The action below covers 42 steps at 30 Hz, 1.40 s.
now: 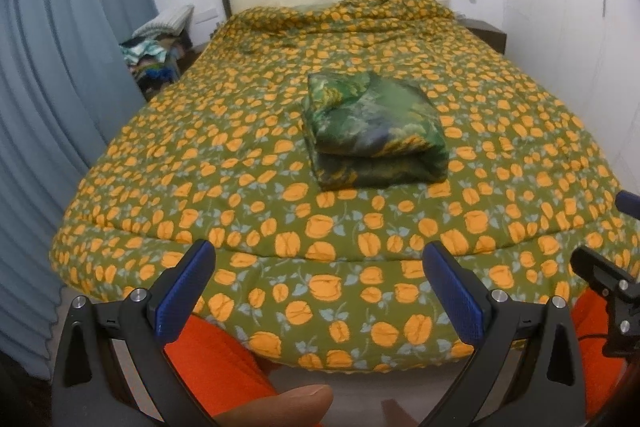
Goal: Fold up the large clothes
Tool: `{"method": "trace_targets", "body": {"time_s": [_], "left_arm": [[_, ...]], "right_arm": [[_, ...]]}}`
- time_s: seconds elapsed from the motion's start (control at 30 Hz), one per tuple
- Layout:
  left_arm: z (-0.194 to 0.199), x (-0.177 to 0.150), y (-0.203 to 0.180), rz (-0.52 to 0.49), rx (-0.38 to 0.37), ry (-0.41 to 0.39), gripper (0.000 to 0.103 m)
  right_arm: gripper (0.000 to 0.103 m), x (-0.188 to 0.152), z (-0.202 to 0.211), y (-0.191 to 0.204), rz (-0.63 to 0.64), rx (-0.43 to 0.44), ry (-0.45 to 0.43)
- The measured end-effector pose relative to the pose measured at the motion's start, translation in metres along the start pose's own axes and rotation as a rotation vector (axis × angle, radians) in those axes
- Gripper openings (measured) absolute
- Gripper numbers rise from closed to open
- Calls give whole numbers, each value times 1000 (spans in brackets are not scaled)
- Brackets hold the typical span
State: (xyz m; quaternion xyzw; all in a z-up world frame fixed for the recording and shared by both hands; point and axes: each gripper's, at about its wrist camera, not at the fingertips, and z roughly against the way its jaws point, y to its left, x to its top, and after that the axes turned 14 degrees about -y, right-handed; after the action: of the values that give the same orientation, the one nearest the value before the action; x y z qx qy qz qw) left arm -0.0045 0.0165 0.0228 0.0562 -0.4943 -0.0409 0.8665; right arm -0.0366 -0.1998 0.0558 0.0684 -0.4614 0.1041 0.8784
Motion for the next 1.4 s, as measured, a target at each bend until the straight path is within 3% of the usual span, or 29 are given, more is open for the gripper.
{"method": "trace_targets", "body": {"time_s": [0.33, 0.7, 1.4], "left_arm": [[-15, -6, -4, 49, -32, 69, 103], [-14, -4, -13, 21, -50, 59, 103], [-7, 5, -20, -21, -70, 21, 103]], "right_arm": [[103, -1, -2, -1, -26, -63, 50], [103, 2, 1, -8, -3, -126, 26], [103, 13, 3, -6, 20, -147, -3]]}}
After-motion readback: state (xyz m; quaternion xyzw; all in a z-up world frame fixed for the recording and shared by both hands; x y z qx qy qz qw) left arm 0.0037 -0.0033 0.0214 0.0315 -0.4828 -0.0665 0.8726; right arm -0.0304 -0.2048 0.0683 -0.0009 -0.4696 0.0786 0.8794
